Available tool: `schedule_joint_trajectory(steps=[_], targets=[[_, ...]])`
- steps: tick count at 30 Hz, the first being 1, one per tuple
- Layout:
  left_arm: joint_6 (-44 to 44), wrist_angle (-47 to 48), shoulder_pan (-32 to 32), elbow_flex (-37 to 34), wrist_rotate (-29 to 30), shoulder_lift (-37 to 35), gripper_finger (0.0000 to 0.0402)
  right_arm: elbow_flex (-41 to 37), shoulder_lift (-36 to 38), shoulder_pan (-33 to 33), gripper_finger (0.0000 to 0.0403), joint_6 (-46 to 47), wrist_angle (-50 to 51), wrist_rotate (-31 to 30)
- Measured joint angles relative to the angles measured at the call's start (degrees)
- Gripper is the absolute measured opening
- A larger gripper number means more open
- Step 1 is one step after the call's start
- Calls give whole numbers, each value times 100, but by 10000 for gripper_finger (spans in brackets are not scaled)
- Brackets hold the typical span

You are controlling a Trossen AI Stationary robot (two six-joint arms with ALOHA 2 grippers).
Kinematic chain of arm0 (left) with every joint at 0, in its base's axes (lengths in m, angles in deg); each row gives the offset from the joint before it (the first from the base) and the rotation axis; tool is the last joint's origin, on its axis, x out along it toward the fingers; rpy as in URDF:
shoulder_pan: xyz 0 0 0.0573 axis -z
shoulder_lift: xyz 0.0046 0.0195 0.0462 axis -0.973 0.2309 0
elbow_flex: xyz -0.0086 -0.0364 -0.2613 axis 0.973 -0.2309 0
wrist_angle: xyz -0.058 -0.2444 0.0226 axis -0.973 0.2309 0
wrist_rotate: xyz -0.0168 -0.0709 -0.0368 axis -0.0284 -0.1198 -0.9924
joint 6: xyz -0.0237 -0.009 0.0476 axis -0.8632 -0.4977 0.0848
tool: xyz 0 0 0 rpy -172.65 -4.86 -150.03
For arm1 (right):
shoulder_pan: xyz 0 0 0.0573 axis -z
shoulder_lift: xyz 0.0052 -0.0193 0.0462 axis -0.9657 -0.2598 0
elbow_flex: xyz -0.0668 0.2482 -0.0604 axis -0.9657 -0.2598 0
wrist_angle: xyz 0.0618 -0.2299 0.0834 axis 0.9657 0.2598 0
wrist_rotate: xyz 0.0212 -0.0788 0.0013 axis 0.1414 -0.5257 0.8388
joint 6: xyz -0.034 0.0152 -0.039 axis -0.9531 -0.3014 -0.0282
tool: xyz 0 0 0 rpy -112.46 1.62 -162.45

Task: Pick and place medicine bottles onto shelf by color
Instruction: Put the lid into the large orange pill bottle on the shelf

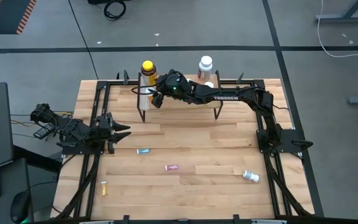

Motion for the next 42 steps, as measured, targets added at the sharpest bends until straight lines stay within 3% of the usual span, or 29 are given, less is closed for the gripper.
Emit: schedule_joint_trajectory(steps=[30, 42], targets=[[5, 2, 0, 0, 0, 0, 130, 15, 14, 206, 271, 474, 413, 58], [2, 6, 0, 0, 0, 0, 130, 26, -7, 346, 271, 938, 549, 383]])
